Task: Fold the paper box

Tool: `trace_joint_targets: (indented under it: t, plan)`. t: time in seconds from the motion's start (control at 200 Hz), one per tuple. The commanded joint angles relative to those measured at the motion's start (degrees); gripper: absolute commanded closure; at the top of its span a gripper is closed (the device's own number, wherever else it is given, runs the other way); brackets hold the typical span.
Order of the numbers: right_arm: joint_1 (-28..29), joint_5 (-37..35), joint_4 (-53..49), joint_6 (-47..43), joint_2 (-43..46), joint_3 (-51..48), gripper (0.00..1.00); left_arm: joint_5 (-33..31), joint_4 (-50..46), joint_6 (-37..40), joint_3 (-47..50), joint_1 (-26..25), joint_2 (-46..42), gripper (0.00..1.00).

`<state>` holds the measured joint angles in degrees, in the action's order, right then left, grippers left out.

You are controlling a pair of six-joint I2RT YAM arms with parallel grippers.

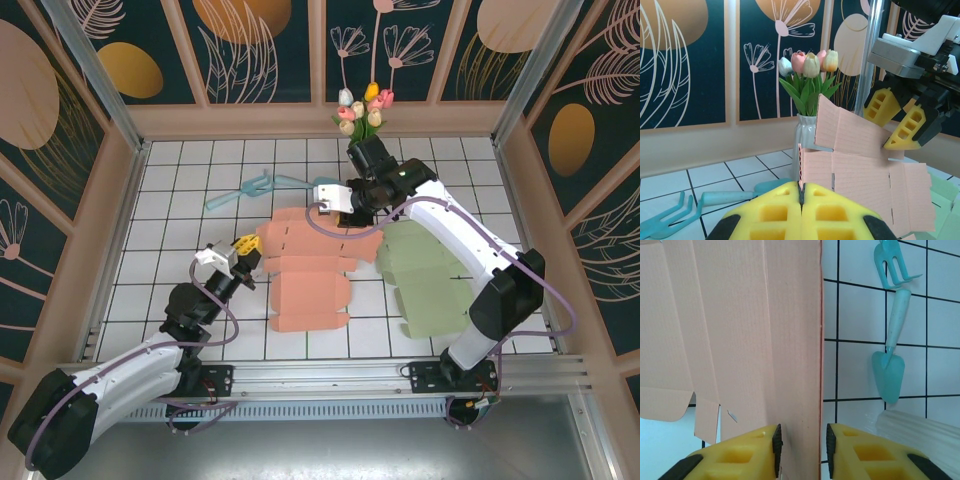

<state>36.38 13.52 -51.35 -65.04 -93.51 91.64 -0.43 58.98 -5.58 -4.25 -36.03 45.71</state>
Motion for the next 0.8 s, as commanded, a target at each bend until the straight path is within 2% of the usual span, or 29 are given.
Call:
trace_joint_targets:
  t: [0.0, 0.275, 0.36, 0.51, 0.686, 0.746, 0.796]
  plan:
    - [0.2, 0.2, -2.4, 0.6, -0.2, 1.3, 0.68, 0.6, 2.6, 0.2, 0.5, -0.2, -0.9, 1.0]
    - [-0.1, 0.5, -2.0, 0.4, -0.2, 0.3, 0.68, 0.5, 2.7, 0.0, 0.6, -0.2, -1.4, 1.0]
    - [-0.1, 0.6, -2.1, 0.4, 0.0, 0.4, 0.75, 0.6, 2.6, -0.1, 0.5, -0.2, -1.2, 1.0]
    - [0.0, 0.2, -1.7, -0.5, 0.6, 0.4, 1.0, -0.9, 2.3, -1.0, 0.3, -0.2, -1.0, 1.0]
    - [0.0, -0.7, -1.6, 0.5, 1.4, 1.1, 1.0, -7.1, -1.0, -3.7, -0.8, -0.2, -2.4, 1.0]
    - [0.0, -1.8, -1.2, 1.3, 1.5, 1.3, 1.0, -11.2, -4.7, -5.7, -2.1, -0.2, -3.5, 0.82]
    - [0.0, -3.1, -0.8, 1.9, 1.4, 1.5, 1.0, -14.1, -8.1, -7.3, -3.5, -0.2, -4.2, 0.76]
